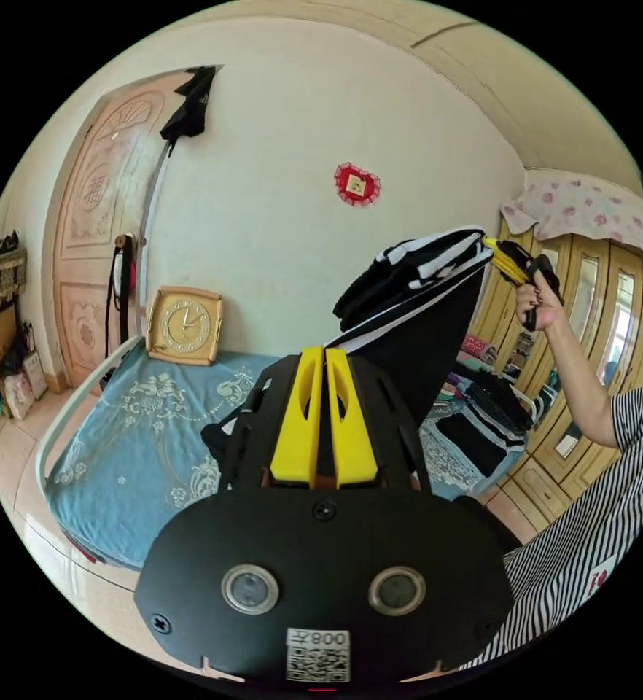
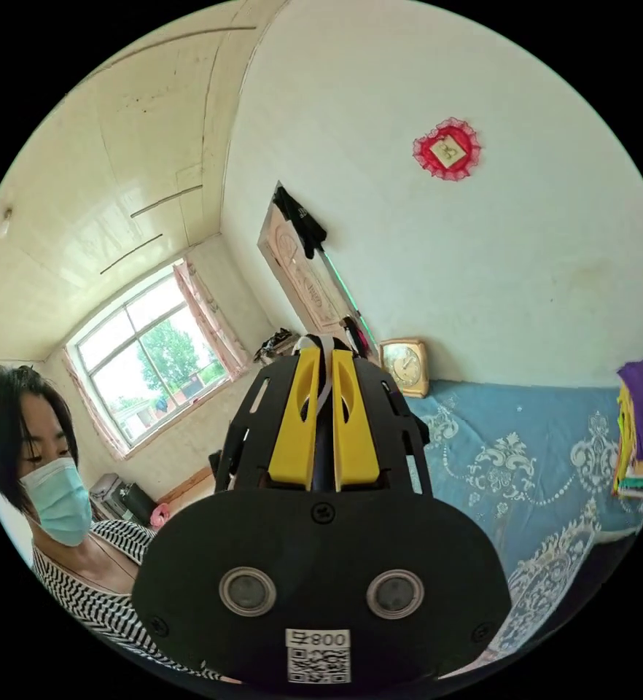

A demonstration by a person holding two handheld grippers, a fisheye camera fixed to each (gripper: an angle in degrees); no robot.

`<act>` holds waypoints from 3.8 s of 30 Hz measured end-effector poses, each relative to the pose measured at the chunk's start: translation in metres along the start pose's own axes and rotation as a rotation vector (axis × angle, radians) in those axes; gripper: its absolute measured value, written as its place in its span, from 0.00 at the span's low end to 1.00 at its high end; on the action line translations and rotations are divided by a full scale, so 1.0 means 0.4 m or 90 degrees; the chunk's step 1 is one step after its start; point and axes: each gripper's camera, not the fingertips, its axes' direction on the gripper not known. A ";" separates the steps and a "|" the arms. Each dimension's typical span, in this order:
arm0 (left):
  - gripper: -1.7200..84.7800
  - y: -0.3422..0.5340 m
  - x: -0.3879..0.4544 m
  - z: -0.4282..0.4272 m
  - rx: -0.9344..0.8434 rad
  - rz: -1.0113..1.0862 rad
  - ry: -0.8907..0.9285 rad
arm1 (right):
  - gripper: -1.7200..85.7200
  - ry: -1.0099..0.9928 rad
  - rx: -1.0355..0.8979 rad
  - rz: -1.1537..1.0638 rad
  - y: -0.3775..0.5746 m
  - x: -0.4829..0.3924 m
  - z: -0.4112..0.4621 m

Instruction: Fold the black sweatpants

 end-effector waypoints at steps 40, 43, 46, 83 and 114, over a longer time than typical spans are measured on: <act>0.02 0.409 -0.274 0.346 -0.460 -0.260 0.069 | 0.03 0.329 -0.714 -0.169 0.448 0.438 1.060; 0.02 0.315 -0.321 0.350 -0.374 -0.240 0.074 | 0.03 0.308 -0.616 -0.102 0.351 0.472 0.996; 0.02 0.159 -0.359 0.351 -0.286 -0.177 0.051 | 0.03 0.279 -0.492 -0.032 0.216 0.505 0.904; 0.11 0.152 -0.332 0.771 -0.578 -0.169 0.029 | 0.09 0.397 -0.333 0.478 0.775 1.028 0.364; 0.05 -0.090 -0.290 1.089 -0.667 -0.152 0.049 | 0.06 0.492 -0.474 0.361 0.749 0.859 0.410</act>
